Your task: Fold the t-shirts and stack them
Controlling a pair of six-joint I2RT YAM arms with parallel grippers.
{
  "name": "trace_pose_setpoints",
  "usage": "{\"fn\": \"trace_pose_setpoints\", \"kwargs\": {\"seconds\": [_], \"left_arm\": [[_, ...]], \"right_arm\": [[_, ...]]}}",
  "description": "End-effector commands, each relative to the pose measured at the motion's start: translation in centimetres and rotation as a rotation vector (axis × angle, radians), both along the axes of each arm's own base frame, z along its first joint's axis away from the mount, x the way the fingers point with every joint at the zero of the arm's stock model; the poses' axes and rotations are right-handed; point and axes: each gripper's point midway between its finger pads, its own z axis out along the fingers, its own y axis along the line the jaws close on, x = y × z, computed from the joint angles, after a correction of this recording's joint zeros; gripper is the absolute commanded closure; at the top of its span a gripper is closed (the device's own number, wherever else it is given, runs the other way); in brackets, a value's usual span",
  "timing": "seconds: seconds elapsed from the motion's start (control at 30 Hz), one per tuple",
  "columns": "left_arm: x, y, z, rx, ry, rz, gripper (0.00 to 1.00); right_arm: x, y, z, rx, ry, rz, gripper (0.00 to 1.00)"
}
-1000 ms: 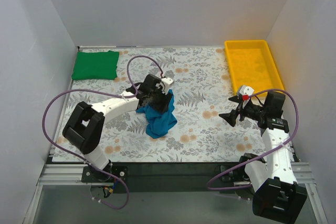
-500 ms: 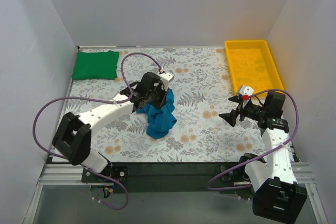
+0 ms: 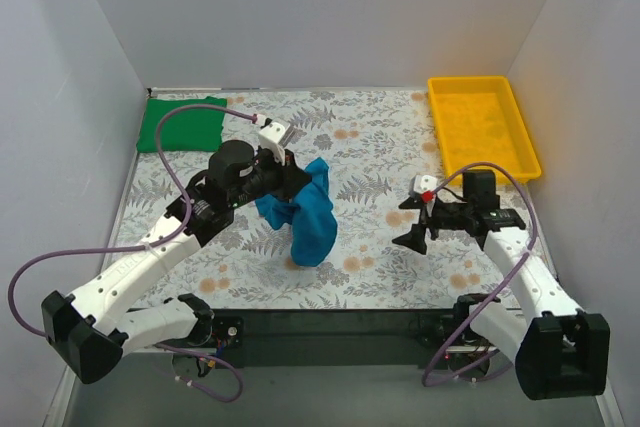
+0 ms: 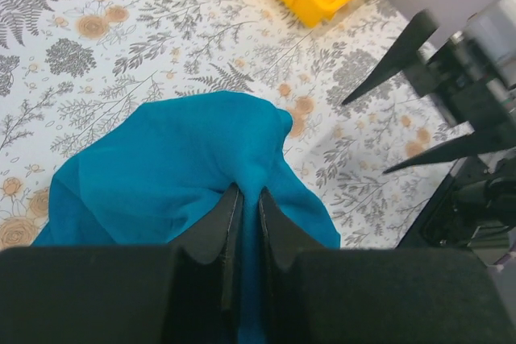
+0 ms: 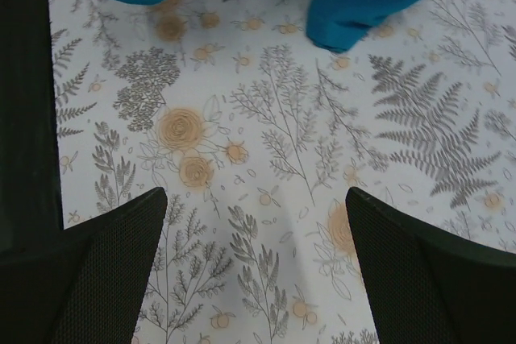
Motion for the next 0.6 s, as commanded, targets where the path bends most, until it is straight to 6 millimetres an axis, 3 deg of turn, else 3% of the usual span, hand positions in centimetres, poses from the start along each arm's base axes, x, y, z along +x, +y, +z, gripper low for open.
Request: {"fn": "trace_pose_setpoints", "kwargs": {"seconds": [0.0,0.07,0.1,0.17,0.2,0.33,0.43,0.57], "left_arm": [[-1.1,-0.1,4.7,-0.114,-0.055,-0.014,1.0],[-1.5,0.0,6.1,-0.147,-0.058,-0.017,1.0],[-1.6,-0.1,7.1,-0.167,-0.069,-0.02,1.0],[-1.9,-0.2,7.9,-0.189,-0.06,-0.028,1.0],[-2.0,-0.2,8.3,-0.197,-0.06,-0.026,1.0],[-1.9,0.3,9.8,-0.225,-0.069,0.006,1.0],[-2.2,0.6,11.0,-0.252,-0.081,0.015,1.0],[-2.1,1.3,13.6,-0.299,-0.117,0.05,1.0]], "right_arm": [[0.5,2.4,1.1,-0.1,-0.088,0.111,0.02],[0.5,4.2,1.0,-0.13,-0.088,0.175,0.02],[1.3,5.0,2.3,-0.135,-0.123,0.19,0.02],[1.3,7.0,1.9,-0.166,-0.112,0.241,0.04],[1.9,7.9,3.0,-0.161,-0.132,0.25,0.05],[1.0,12.1,3.3,-0.118,-0.058,0.335,0.1],[0.7,13.4,3.4,-0.09,0.006,0.346,0.12],[-0.6,14.2,5.4,-0.008,0.073,0.381,0.14]]}}
